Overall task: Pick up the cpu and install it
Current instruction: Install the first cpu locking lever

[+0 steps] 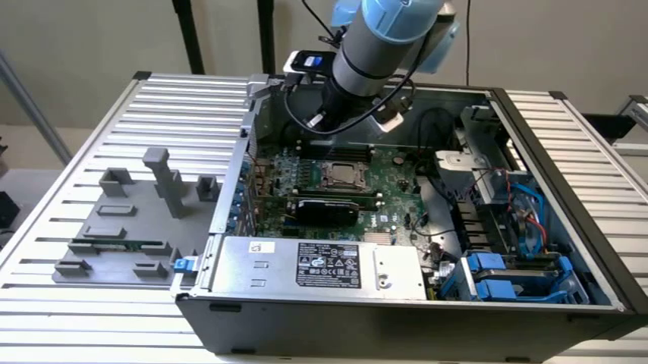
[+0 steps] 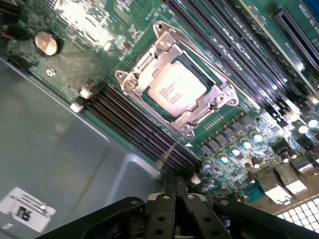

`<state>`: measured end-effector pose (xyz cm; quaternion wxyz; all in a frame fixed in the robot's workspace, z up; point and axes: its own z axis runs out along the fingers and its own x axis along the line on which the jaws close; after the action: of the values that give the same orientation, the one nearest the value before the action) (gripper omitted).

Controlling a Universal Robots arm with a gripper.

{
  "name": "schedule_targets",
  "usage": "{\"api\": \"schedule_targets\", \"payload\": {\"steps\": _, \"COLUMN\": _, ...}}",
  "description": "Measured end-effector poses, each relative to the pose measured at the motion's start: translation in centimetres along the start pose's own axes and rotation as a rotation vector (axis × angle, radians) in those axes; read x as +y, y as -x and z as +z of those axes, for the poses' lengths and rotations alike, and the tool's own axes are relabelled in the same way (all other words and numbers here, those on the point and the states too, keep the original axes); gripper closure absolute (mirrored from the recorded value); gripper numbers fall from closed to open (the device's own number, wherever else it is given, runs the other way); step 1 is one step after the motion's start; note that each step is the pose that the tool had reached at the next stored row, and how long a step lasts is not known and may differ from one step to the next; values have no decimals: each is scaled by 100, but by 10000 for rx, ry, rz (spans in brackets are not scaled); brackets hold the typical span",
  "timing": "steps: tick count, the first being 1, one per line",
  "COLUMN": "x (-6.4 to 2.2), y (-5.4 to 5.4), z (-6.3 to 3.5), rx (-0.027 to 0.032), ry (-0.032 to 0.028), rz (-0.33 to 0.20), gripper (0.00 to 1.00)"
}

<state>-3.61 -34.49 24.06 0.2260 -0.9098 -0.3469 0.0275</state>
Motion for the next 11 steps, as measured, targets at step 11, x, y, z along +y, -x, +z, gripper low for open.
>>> {"api": "schedule_targets", "payload": {"steps": 11, "x": 38, "y": -38, "z": 10, "rx": -16, "ry": 178, "rz": -13, "gripper": 89}}
